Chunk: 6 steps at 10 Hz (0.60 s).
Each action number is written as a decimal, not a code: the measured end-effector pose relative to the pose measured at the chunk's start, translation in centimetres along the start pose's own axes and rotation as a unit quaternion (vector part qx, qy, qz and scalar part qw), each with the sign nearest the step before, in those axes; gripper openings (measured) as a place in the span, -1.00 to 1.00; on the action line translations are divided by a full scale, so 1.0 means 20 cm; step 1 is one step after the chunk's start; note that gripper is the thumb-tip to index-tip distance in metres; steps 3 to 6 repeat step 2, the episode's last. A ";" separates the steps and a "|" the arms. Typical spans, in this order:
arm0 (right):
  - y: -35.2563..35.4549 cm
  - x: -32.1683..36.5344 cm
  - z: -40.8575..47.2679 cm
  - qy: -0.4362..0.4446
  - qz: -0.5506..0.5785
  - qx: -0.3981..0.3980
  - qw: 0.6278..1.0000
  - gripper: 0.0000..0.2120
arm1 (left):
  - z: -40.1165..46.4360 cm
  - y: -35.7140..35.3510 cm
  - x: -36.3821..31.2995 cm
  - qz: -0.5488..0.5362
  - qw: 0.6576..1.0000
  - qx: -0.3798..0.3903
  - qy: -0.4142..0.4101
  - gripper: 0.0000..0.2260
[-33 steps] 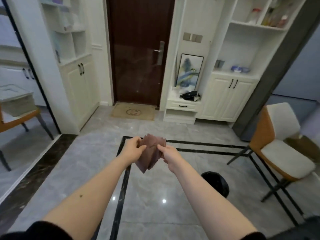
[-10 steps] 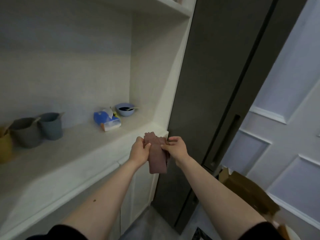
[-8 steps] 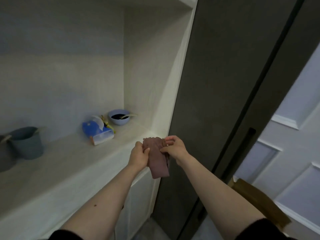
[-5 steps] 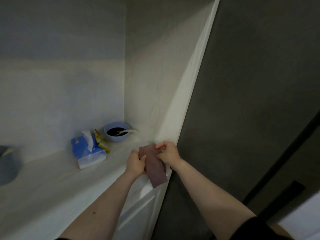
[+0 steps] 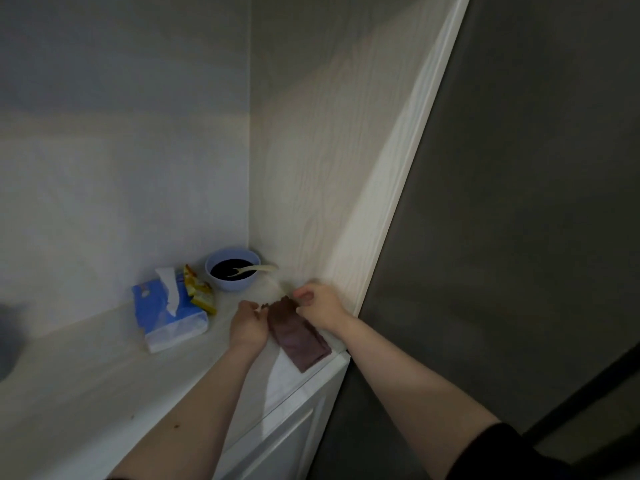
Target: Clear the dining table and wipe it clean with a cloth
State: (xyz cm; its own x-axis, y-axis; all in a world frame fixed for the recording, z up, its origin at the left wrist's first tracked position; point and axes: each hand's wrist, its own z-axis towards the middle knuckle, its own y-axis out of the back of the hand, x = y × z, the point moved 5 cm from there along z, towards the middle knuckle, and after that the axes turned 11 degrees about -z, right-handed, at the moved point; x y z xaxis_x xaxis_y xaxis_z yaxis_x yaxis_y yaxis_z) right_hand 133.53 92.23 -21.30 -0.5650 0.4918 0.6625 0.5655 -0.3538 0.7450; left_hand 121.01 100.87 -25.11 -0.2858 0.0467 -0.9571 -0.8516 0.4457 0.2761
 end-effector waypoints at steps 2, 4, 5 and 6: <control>-0.03 0.11 -0.29 -0.012 0.033 -0.065 0.997 -0.74 | -0.21 0.13 -0.03 -0.031 0.996 -0.001 -0.089 -0.83; -0.03 0.11 -0.29 -0.012 0.033 -0.065 0.997 -0.74 | -0.21 0.13 -0.03 -0.031 0.996 -0.001 -0.089 -0.83; -0.03 0.11 -0.29 -0.012 0.033 -0.065 0.997 -0.74 | -0.21 0.13 -0.03 -0.031 0.996 -0.001 -0.089 -0.83; -0.03 0.11 -0.29 -0.012 0.033 -0.065 0.997 -0.74 | -0.21 0.13 -0.03 -0.031 0.996 -0.001 -0.089 -0.83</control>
